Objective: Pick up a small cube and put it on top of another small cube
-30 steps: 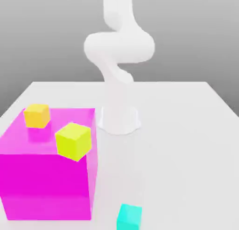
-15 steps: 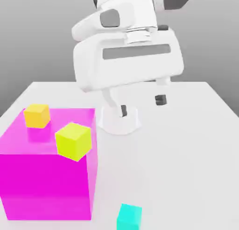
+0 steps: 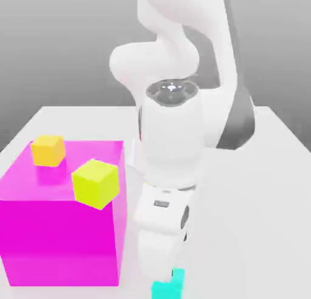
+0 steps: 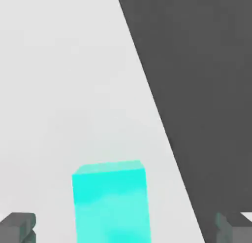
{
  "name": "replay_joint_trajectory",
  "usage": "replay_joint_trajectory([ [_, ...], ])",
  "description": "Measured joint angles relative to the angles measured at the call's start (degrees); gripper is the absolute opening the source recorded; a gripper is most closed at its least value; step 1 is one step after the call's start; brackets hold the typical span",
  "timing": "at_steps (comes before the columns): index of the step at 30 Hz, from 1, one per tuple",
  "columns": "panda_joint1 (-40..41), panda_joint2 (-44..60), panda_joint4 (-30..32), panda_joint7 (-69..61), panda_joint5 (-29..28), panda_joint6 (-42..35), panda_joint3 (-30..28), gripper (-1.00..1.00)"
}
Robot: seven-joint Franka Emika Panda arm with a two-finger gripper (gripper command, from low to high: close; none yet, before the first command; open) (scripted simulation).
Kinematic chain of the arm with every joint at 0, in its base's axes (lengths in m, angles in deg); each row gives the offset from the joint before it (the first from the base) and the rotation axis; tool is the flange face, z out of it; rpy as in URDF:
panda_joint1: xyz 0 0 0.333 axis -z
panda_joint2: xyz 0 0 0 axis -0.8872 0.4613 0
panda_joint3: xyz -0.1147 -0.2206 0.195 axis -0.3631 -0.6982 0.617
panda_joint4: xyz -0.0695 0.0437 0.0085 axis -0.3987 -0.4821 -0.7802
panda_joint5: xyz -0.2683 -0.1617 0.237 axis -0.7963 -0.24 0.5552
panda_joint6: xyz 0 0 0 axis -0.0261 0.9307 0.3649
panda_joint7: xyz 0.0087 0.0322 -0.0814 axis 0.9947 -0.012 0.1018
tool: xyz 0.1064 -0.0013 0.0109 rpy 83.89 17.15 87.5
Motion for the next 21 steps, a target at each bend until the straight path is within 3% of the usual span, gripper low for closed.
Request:
replay_joint_trajectory([
  [3,2.17,6.24,-1.17,-2.54,2.61,4.75,2.76,0.0],
  [4,2.86,7.77,-1.47,-3.07,3.26,5.93,3.59,-1.0],
  [11,3.05,7.81,-1.47,-3.01,3.09,5.9,3.76,-1.0],
  [16,0.39,-0.64,-0.2,0.44,-1.64,-1.22,0.6,-1.0],
  [21,-3.69,1.99,-9.25,0.65,-4.2,-7.48,3.82,-1.0],
])
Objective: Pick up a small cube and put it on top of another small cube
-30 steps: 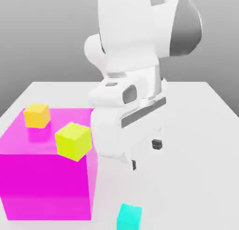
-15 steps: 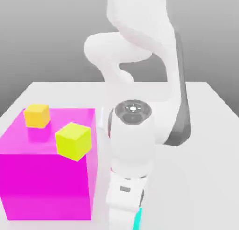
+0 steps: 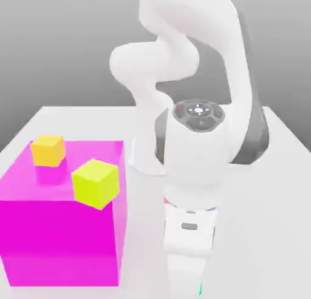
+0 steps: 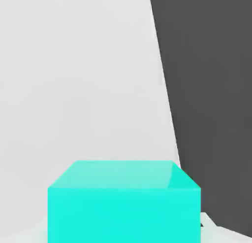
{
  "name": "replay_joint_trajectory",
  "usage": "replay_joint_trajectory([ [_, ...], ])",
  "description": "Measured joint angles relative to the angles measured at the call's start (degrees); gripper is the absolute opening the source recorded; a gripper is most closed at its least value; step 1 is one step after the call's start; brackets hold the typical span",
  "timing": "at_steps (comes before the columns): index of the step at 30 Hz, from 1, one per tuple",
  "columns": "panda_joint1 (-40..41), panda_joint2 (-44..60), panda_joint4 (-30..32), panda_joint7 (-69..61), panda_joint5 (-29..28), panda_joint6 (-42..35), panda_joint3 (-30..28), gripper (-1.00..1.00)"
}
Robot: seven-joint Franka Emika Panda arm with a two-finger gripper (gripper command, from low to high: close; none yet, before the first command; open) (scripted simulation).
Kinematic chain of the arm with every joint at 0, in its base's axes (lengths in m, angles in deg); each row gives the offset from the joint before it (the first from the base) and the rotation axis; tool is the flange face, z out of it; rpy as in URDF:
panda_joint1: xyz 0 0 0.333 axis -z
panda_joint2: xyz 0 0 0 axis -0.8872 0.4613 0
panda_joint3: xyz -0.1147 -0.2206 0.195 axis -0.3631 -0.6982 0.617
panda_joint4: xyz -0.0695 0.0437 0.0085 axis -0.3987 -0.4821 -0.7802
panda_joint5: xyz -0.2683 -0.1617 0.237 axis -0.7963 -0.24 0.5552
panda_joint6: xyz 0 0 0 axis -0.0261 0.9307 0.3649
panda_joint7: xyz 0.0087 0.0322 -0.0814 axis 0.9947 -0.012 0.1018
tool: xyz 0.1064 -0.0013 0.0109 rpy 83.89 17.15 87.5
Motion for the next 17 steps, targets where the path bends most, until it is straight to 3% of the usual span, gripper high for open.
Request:
replay_joint_trajectory([
  [10,-10.41,7.95,-20.26,-1.02,-5.01,-11.86,8.03,-1.0],
  [13,-11.35,13.33,-22.12,-1.23,-5.33,-8.29,8.75,-1.0],
  [14,-11.4,14.68,-22.29,-1.26,-5.31,-7.13,8.81,1.0],
  [17,-11.4,14.68,-22.29,-1.27,-5.31,-7.13,8.81,1.0],
])
